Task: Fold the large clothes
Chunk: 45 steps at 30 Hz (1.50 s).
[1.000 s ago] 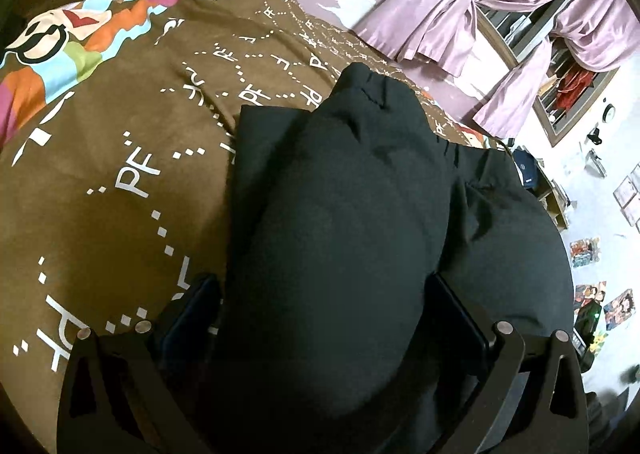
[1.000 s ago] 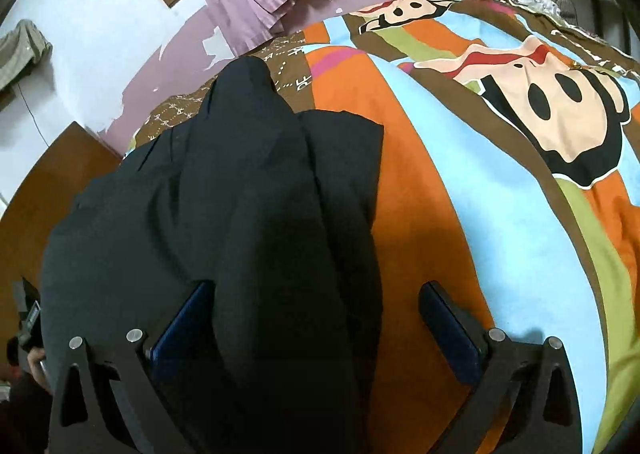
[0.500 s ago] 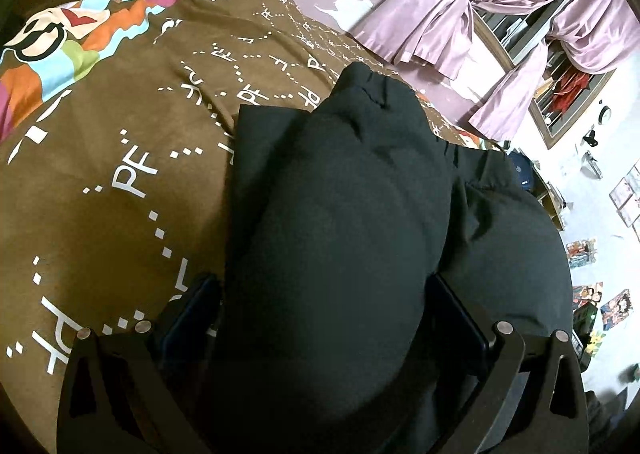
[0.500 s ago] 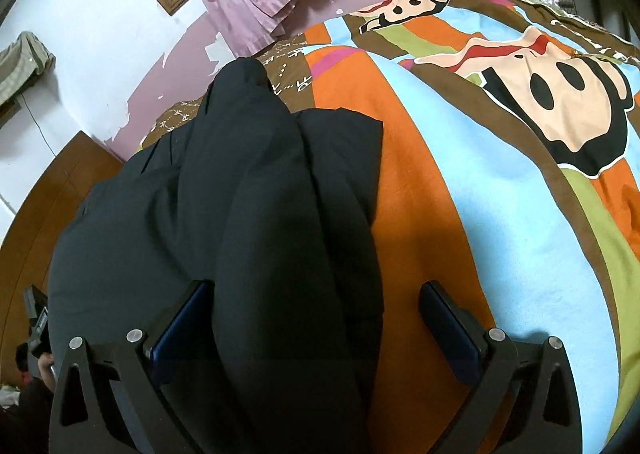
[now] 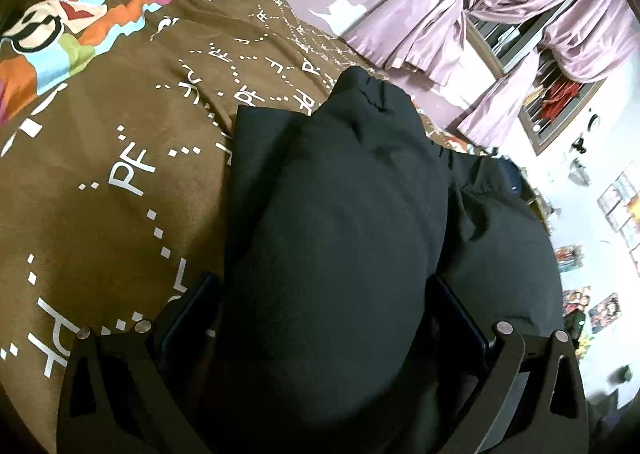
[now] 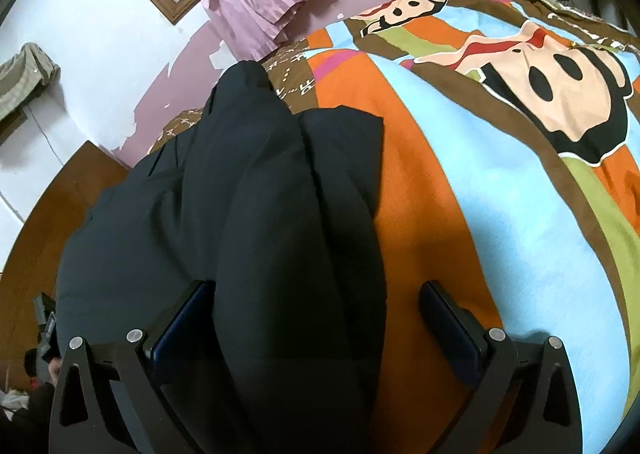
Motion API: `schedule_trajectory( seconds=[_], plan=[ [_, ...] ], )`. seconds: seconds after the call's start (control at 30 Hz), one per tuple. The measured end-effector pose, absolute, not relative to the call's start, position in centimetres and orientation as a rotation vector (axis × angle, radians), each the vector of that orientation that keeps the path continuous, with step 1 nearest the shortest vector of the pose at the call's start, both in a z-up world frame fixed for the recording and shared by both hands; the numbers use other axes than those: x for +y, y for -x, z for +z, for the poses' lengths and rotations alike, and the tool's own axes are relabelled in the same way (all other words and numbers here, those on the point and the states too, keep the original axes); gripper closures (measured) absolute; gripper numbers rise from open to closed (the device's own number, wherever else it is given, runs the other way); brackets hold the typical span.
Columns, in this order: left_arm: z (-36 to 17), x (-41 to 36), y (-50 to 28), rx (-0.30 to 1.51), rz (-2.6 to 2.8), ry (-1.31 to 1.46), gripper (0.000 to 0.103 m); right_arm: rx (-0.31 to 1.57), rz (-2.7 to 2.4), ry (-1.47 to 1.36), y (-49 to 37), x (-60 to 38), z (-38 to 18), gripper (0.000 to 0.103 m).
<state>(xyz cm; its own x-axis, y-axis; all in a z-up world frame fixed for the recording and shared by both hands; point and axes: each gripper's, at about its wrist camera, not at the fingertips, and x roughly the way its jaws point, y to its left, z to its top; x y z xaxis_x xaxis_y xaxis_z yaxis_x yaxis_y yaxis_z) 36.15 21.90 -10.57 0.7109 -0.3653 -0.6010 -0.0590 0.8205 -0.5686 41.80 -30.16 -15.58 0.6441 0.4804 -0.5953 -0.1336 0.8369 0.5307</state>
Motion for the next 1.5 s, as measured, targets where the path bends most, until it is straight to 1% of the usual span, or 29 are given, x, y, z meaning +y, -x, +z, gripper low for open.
schedule_trajectory(
  seconds=[0.43, 0.73, 0.77, 0.9, 0.97, 1.0, 1.03, 1.07, 1.17, 1.2, 1.23, 1.27, 1.3, 1.33, 1.37, 1.4, 1.43, 1.47, 1.5],
  plan=[
    [-9.1, 23.0, -37.1, 0.877, -0.351, 0.656, 0.001, 0.887, 0.534, -0.590, -42.2, -29.8, -15.4, 0.000],
    [-8.3, 22.2, -37.0, 0.941, -0.327, 0.628, 0.001, 0.967, 0.472, -0.549, -42.4, -28.5, -14.7, 0.000],
    [-8.2, 22.2, -36.8, 0.942, -0.330, 0.638, 0.003, 0.974, 0.467, -0.542, -42.3, -28.3, -14.6, 0.001],
    [-8.1, 22.5, -36.5, 0.938, -0.324, 0.642, 0.003, 0.987, 0.438, -0.584, -42.0, -28.2, -14.5, 0.005],
    [-8.2, 22.7, -36.2, 0.934, -0.320, 0.655, 0.003, 0.985, 0.417, -0.606, -41.8, -28.4, -14.5, 0.014],
    [-8.2, 22.8, -36.1, 0.935, -0.313, 0.659, 0.005, 0.986, 0.408, -0.615, -41.6, -28.4, -14.4, 0.017],
    [-8.2, 22.7, -36.1, 0.938, -0.301, 0.661, 0.007, 0.987, 0.398, -0.622, -41.5, -28.4, -14.2, 0.023],
    [-8.1, 22.8, -36.1, 0.938, -0.290, 0.667, 0.010, 0.990, 0.393, -0.624, -41.4, -28.4, -14.1, 0.028],
    [-8.2, 23.5, -36.0, 0.935, -0.249, 0.736, 0.021, 1.009, 0.371, -0.638, -41.2, -28.3, -13.6, 0.038],
    [-8.4, 24.0, -35.8, 0.934, -0.235, 0.786, 0.027, 1.014, 0.361, -0.649, -41.1, -28.4, -13.5, 0.040],
    [-8.4, 24.4, -35.6, 0.933, -0.231, 0.809, 0.030, 1.020, 0.347, -0.665, -41.0, -28.4, -13.3, 0.045],
    [-8.4, 24.8, -35.4, 0.926, -0.233, 0.841, 0.036, 1.023, 0.340, -0.671, -40.9, -28.3, -13.1, 0.051],
    [-8.3, 25.1, -35.2, 0.921, -0.239, 0.860, 0.042, 1.025, 0.334, -0.672, -40.8, -28.1, -12.8, 0.054],
    [-8.1, 25.1, -35.3, 0.919, -0.245, 0.865, 0.045, 1.028, 0.328, -0.663, -40.6, -27.7, -12.3, 0.060],
    [-7.8, 25.2, -35.1, 0.914, -0.255, 0.863, 0.051, 1.032, 0.325, -0.654, -40.4, -27.5, -11.9, 0.067],
    [-7.5, 25.3, -35.1, 0.908, -0.261, 0.859, 0.058, 1.034, 0.321, -0.641, -40.3, -27.2, -11.5, 0.070],
    [-6.9, 25.3, -34.9, 0.898, -0.269, 0.854, 0.061, 1.037, 0.316, -0.615, -40.2, -26.7, -10.7, 0.075],
    [-6.5, 25.1, -34.8, 0.887, -0.276, 0.849, 0.069, 1.034, 0.312, -0.593, -40.0, -26.4, -10.0, 0.079],
    [-5.8, 24.9, -34.5, 0.870, -0.281, 0.840, 0.074, 1.028, 0.310, -0.570, -39.9, -25.9, -9.3, 0.081]
  ],
)
